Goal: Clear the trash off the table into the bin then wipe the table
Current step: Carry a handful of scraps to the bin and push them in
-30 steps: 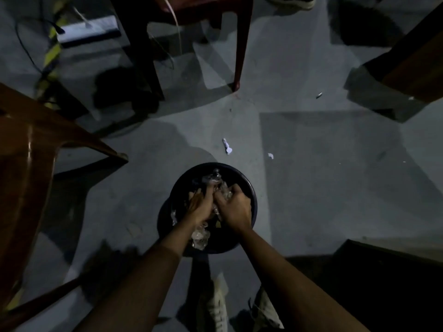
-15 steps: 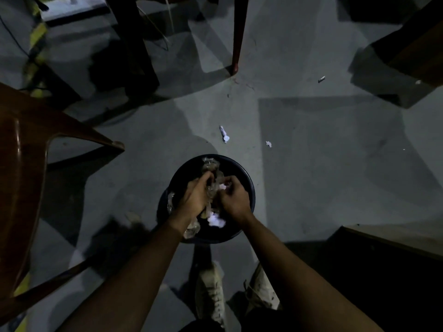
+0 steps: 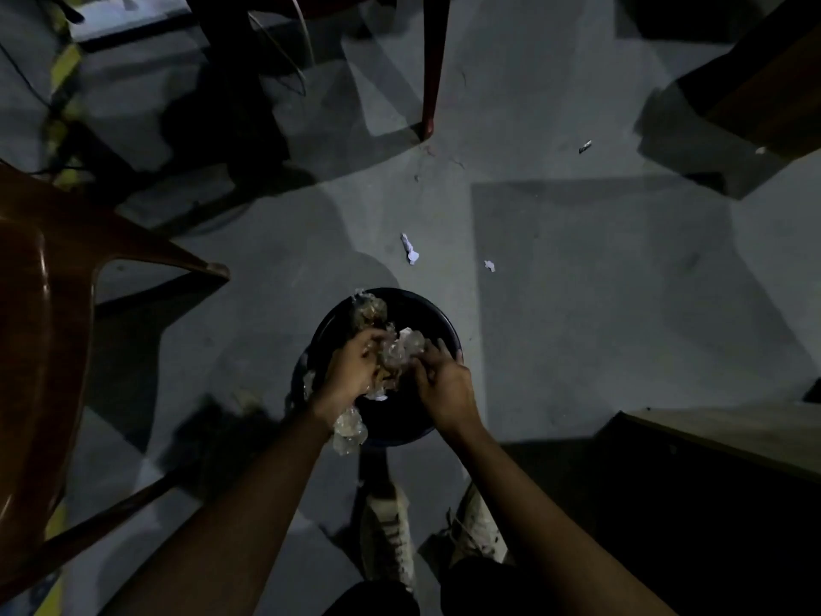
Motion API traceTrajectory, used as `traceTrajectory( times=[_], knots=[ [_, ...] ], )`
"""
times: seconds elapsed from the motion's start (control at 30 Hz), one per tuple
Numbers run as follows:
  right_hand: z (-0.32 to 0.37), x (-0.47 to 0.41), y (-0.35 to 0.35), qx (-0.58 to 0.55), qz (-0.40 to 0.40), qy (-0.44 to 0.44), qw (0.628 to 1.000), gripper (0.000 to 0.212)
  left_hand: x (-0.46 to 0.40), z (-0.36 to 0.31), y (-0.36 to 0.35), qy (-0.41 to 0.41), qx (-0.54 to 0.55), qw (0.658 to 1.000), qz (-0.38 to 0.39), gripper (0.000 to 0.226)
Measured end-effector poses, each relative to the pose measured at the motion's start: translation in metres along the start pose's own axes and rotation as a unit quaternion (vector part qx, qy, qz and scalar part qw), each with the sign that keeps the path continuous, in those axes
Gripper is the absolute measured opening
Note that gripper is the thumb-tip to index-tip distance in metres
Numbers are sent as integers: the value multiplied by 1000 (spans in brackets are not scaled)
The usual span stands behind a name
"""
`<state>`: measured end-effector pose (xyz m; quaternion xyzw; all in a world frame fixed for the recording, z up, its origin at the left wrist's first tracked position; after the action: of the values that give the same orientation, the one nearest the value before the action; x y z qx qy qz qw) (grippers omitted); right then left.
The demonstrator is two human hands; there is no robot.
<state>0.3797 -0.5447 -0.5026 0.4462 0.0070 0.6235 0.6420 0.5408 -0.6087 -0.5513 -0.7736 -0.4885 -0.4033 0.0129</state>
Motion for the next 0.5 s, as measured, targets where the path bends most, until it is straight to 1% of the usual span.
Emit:
traceTrajectory(
  times=[0.07, 0.1, 0.17, 0.2, 0.23, 0.3, 0.33, 0.37, 0.4, 0.43, 0.5],
  knots=[
    [2, 7, 1, 21, -10, 19, 1000, 40, 0, -3, 9, -19, -8, 999, -34, 31],
    [1, 13, 3, 22, -20, 18, 999, 41, -1, -3, 12, -20, 5, 999, -46, 29],
    [6, 29, 4, 18, -30, -6, 999, 37, -1, -2, 14, -11, 14, 998, -58, 29],
    [10, 38, 0, 21, -16, -16, 1000, 38, -3, 0, 15, -3, 12, 998, -62, 34],
    [15, 48, -12, 30, 21, -25, 999, 45, -8, 7, 13, 4, 15, 998, -64, 38],
    [23, 66, -45, 75, 118, -54, 989, 71, -24, 28, 6, 25, 42, 997, -61, 44],
    [25, 72, -61, 95, 149, -76, 981, 83, -30, 36, 1, 35, 65, 996, -57, 48],
    [25, 75, -75, 104, 157, -99, 977, 90, -25, 28, 1, 43, 81, 994, -56, 49],
    [25, 75, -83, 99, 145, -120, 977, 88, -18, 17, 3, 48, 98, 992, -57, 47],
    [24, 71, -88, 93, 121, -131, 979, 78, -14, 11, 3, 46, 110, 991, -58, 44],
    [21, 63, -90, 99, 87, -139, 981, 48, -9, 7, 3, 45, 132, 989, -47, 36]
  ],
)
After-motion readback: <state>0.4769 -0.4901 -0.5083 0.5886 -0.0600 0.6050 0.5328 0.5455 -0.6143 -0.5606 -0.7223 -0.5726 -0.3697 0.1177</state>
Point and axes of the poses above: each hand's wrist, its own x-axis away from the middle knuckle, its own y-axis out of the back of the hand, z = x × y, the point moved 6 cm from there along -x, towards the middle knuckle, and after that the axes turned 5 degrees about -y, right-handed, at the moved point
